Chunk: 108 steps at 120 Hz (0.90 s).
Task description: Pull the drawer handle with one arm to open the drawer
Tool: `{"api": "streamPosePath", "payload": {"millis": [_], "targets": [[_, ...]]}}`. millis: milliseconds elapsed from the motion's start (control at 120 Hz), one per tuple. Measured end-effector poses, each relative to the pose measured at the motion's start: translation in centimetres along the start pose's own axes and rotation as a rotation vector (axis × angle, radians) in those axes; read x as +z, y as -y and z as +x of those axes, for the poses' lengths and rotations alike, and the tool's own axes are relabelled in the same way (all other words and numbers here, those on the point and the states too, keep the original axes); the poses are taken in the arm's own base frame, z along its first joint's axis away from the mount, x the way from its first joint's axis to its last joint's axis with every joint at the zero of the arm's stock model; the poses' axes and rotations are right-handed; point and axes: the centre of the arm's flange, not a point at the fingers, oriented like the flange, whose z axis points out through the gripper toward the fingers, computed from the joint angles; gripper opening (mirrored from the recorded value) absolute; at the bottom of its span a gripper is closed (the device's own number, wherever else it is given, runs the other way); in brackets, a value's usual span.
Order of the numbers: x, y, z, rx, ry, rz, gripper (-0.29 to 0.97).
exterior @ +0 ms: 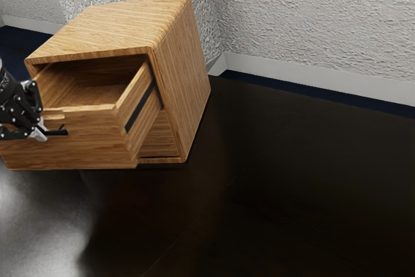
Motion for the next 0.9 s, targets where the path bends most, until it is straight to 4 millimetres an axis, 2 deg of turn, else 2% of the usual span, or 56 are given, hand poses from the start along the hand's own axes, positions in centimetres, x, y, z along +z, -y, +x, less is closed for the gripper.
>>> {"api": "streamPosePath", "payload": {"millis": [900], "targets": [[-1.1, 4.0, -1.6, 0.003, -0.024, -0.005, -0.11]]}}
